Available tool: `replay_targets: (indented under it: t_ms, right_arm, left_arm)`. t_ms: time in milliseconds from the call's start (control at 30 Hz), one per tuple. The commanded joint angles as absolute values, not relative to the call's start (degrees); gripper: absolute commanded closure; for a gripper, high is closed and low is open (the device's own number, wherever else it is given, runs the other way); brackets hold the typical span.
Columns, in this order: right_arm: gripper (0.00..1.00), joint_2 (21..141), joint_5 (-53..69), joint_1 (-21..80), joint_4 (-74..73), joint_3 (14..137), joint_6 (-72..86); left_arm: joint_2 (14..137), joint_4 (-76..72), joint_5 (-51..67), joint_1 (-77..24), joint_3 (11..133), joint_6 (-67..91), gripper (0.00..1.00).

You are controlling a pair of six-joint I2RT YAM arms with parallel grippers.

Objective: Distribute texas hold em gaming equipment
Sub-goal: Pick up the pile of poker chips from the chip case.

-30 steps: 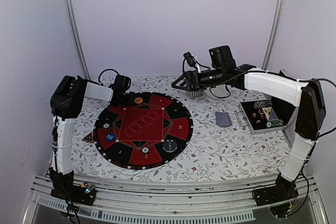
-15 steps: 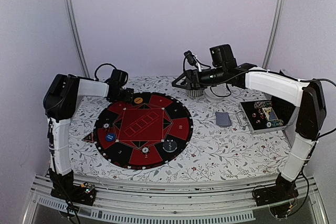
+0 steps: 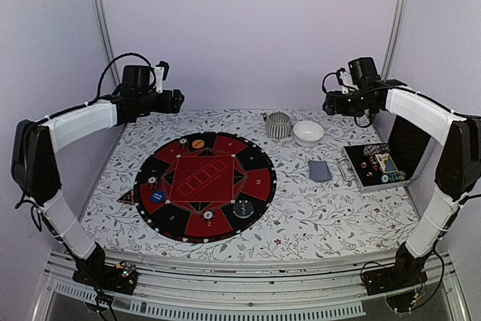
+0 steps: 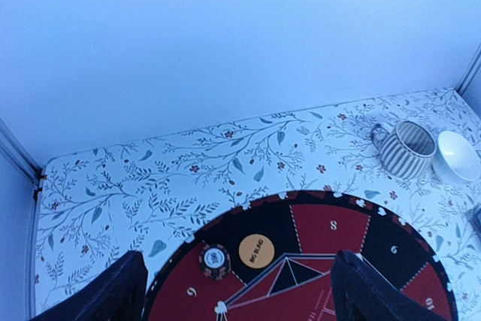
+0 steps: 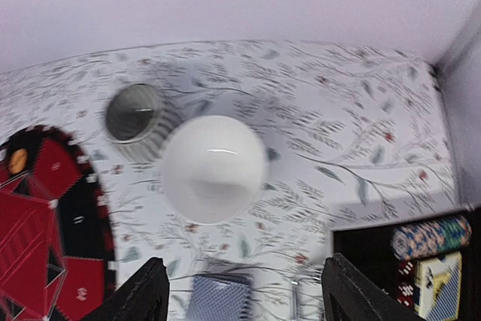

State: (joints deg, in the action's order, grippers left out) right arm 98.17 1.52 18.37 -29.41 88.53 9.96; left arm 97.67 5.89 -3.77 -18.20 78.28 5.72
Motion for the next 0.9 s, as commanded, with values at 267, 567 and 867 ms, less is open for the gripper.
replay_targets:
  t_ms: [267,567,867]
  right_arm:
    - [0.48,113.6,-23.4,5.6,-41.1,89.6,3.5]
    - [0.5,119.2,-23.6,3.4,-41.1,91.2,2.8]
    - [0.59,122.7,-25.3,3.3,-40.6,93.9,0.7]
  left_arm:
    - [74.1,15.3,0.8,-19.4,61.2,2.5,0.02]
    - [74.1,10.7,-4.3,-19.5,55.8,-1.2,0.02]
    - [75.5,10.2,-4.7,-19.4,54.9,-2.5,0.02]
